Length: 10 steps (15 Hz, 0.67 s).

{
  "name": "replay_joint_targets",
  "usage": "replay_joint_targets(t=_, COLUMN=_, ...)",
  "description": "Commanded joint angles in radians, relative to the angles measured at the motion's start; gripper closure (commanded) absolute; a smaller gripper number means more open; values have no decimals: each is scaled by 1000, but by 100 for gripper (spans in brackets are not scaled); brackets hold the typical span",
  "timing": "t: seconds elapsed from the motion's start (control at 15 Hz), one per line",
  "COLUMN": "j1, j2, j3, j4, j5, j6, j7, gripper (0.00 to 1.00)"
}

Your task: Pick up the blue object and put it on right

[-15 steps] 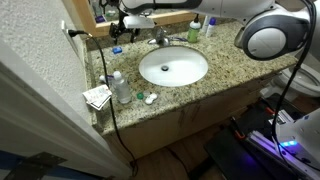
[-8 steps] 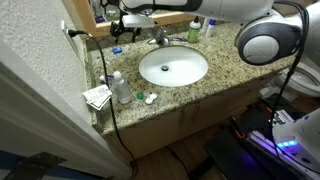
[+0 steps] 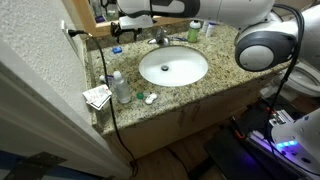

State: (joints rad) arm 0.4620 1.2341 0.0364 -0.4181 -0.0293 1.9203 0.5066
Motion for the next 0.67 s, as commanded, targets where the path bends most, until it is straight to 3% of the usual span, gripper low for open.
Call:
replay_joint_targets(t=0.0, j1=-4, j2=22, j3=-16, j4=-7, j5=-14, j6=156, j7=22, gripper=0)
replay_joint_targets(t=0.13, j1=-11, j2=28, j3=-11, j4=-8, j5=-7, j6=232, j7=24, gripper=0)
replay_joint_targets(t=0.2, j1=-3, j2=74, j3=-15, j4=91, j5=2, j6=131, j7=10, gripper=0)
replay_joint_targets(t=0.47, j1=-7, j2=82, j3=-15, j4=92, j5=3, j6=172, j7=12, gripper=0)
replay_joint_targets(t=0.53, j1=-13, j2=31, j3=-8, j4=-10, j5=-6, j6=195, j7=15, gripper=0)
replay_joint_targets(t=0.6, j1=-17, j2=40, j3=-2, j4=-10, j5=-3, j6=214, j7=-1, gripper=0)
